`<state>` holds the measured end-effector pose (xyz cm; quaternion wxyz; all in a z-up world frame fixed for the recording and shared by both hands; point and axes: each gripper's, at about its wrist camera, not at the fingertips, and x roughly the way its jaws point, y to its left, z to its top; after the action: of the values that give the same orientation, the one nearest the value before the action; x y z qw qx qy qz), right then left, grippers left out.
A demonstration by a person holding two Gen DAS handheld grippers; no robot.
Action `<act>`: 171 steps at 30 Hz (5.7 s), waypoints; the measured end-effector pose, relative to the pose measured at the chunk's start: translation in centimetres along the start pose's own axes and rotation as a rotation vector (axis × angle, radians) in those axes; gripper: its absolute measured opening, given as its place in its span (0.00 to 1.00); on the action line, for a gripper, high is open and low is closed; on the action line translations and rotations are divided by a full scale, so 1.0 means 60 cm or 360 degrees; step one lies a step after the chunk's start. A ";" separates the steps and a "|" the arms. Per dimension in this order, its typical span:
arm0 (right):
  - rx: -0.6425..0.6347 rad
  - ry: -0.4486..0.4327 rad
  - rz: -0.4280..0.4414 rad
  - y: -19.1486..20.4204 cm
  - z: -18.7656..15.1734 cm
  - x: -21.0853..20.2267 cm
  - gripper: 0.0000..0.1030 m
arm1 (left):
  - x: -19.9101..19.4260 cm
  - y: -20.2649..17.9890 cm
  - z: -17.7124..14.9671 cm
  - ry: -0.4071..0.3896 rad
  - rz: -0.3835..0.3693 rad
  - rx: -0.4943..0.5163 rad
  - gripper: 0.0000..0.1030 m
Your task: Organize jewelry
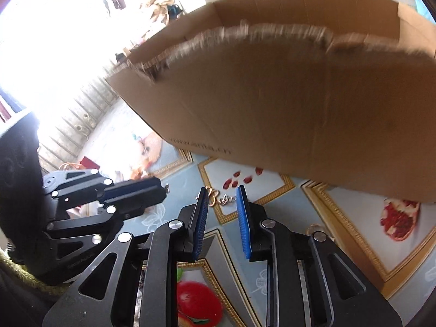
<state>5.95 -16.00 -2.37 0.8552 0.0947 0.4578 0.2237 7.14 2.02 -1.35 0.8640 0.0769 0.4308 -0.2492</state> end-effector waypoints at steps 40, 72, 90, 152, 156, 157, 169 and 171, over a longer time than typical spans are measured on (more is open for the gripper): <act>0.0009 -0.0315 0.0053 -0.007 0.005 -0.153 0.00 | -0.072 -0.024 0.026 -0.0191 -0.0054 0.0030 0.08; 0.0277 -0.0092 -0.0063 -0.140 0.208 -0.100 0.04 | 0.074 0.009 0.287 0.0077 -0.0101 -0.0037 0.34; 0.0310 -0.0156 0.0048 -0.143 0.202 -0.132 0.20 | -0.036 0.035 0.259 -0.0242 -0.0131 -0.0163 0.34; 0.0419 -0.0118 0.0126 -0.126 -0.058 -0.102 0.29 | 0.085 -0.070 0.028 0.0024 -0.0065 0.0420 0.14; 0.0421 -0.0126 0.0118 -0.123 -0.059 -0.101 0.29 | 0.085 -0.084 0.024 0.0011 -0.0011 0.0446 0.10; 0.0420 -0.0127 0.0114 -0.121 -0.059 -0.101 0.29 | 0.085 -0.084 0.024 0.0011 -0.0010 0.0438 0.10; 0.0410 -0.0140 0.0090 -0.105 -0.063 -0.106 0.29 | 0.070 -0.080 0.009 0.0013 -0.0021 0.0329 0.00; 0.0412 -0.0140 0.0085 -0.102 -0.064 -0.106 0.29 | 0.061 -0.073 0.009 0.0003 -0.0025 0.0277 0.00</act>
<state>1.53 -24.55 -2.11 0.8488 0.2261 0.4422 0.1812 7.20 -3.26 -3.49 0.8516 0.1485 0.4088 -0.2925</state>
